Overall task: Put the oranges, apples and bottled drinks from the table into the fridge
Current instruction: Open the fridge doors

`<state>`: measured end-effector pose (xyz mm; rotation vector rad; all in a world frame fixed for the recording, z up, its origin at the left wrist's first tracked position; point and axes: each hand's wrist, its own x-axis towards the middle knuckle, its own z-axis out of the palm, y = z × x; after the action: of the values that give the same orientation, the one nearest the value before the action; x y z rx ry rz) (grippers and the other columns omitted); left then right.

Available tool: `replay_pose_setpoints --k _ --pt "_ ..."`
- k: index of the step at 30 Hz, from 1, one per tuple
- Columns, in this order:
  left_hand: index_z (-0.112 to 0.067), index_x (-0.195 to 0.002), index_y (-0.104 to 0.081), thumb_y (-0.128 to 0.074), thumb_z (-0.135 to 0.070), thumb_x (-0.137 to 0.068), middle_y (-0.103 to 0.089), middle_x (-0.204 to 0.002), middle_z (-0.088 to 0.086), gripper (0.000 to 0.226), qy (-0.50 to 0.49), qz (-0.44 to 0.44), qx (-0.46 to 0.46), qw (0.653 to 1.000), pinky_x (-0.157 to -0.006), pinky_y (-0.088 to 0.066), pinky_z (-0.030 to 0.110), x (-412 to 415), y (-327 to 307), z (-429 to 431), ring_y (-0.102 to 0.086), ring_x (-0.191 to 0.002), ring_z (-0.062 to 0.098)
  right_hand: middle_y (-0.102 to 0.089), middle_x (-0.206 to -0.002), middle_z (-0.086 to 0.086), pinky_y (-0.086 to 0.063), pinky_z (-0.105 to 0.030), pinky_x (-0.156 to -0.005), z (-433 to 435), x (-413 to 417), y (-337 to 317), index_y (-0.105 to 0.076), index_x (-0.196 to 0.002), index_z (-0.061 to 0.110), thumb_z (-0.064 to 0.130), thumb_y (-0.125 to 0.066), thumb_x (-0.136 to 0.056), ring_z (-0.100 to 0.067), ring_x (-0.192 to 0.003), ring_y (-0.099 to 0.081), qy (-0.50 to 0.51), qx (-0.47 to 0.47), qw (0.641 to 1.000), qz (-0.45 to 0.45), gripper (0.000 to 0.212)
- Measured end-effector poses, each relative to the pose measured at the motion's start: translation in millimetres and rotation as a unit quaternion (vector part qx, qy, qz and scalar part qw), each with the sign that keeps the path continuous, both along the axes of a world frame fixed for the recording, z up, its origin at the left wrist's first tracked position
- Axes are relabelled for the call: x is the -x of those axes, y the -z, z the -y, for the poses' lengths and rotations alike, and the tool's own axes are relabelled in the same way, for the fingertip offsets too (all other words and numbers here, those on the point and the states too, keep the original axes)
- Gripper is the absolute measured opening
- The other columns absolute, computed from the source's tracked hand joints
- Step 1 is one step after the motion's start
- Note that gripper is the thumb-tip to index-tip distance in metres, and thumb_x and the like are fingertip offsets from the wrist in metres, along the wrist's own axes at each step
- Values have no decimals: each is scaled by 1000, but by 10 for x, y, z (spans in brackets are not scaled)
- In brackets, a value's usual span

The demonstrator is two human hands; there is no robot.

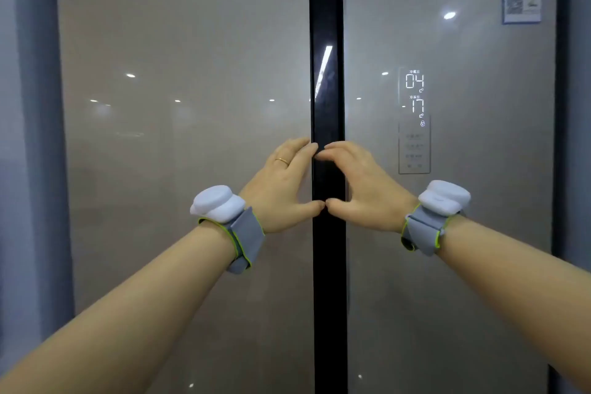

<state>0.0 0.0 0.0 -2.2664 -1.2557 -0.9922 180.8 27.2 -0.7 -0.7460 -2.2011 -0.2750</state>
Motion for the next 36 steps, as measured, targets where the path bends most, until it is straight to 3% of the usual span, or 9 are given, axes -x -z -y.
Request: replay_pose_setpoints --k 3,6,9,14,18,24,28,31,36 --pt "-23 -147 -10 -56 -56 -71 -4 -157 -1 95 -90 -78 -20 993 -118 -15 44 1 33 -92 3 -146 21 -43 -136 -9 -28 -51 -110 -123 -2 53 -47 -127 14 38 -56 -68 -32 -135 -30 113 -142 971 159 64" --pt "-24 -147 -3 -58 -55 -74 7 -158 -5 97 -162 -100 24 981 -118 -6 49 -16 108 -192 12 -145 21 -52 -124 -6 -4 -61 -112 -236 19 110 -40 -130 15 38 -56 -75 -28 -129 -38 209 -146 924 285 62" --pt "-23 -147 7 -58 -51 -74 17 -157 -5 102 -187 -101 27 977 -117 0 52 3 191 -291 18 -144 20 -57 -107 -4 5 -64 -110 -320 26 151 -32 -133 15 38 -52 -78 -26 -114 -49 237 -148 903 327 63" --pt "-20 -143 22 -58 -47 -71 29 -153 -2 111 -208 -139 1 968 -117 5 52 104 280 -390 26 -142 18 -60 -68 1 9 -53 -115 -420 24 219 -31 -132 10 31 -50 -76 -25 -90 -54 231 -225 901 291 63" --pt "-18 -142 24 -59 -59 -70 31 -152 -2 118 -221 -163 -2 962 -117 6 51 139 282 -400 27 -141 19 -58 -59 -1 -1 -48 -118 -479 41 238 -36 -129 3 32 -51 -78 -28 -83 -54 210 -231 912 268 61" --pt "-20 -143 23 -60 -59 -70 29 -153 -4 117 -216 -152 2 964 -117 7 49 122 274 -385 24 -142 17 -56 -48 -2 -19 -44 -116 -446 11 299 -48 -117 1 30 -56 -73 -28 -68 -55 178 -274 926 192 53" --pt "-19 -147 4 -58 -53 -77 14 -158 -1 100 -158 -79 13 984 -119 1 45 64 220 -310 13 -145 18 -62 -57 -3 -16 -40 -118 -242 -60 324 -46 -124 2 30 -51 -78 -26 -75 -57 177 -277 930 162 54" --pt "-15 -148 -7 -59 -38 -84 -5 -158 4 86 -53 7 4 999 -118 -9 33 17 280 -238 -4 -146 21 -63 -60 -3 -16 -39 -118 -47 -91 342 -51 -121 6 28 -47 -81 -25 -73 -58 200 -277 929 144 46" --pt "-15 -148 -5 -58 -18 -87 -20 -154 6 81 110 141 105 978 -115 -23 29 -61 441 -250 -22 -142 18 -62 -66 -2 -31 -40 -110 340 -85 332 -57 -114 10 26 -48 -82 -24 -66 -58 247 -281 923 96 36"
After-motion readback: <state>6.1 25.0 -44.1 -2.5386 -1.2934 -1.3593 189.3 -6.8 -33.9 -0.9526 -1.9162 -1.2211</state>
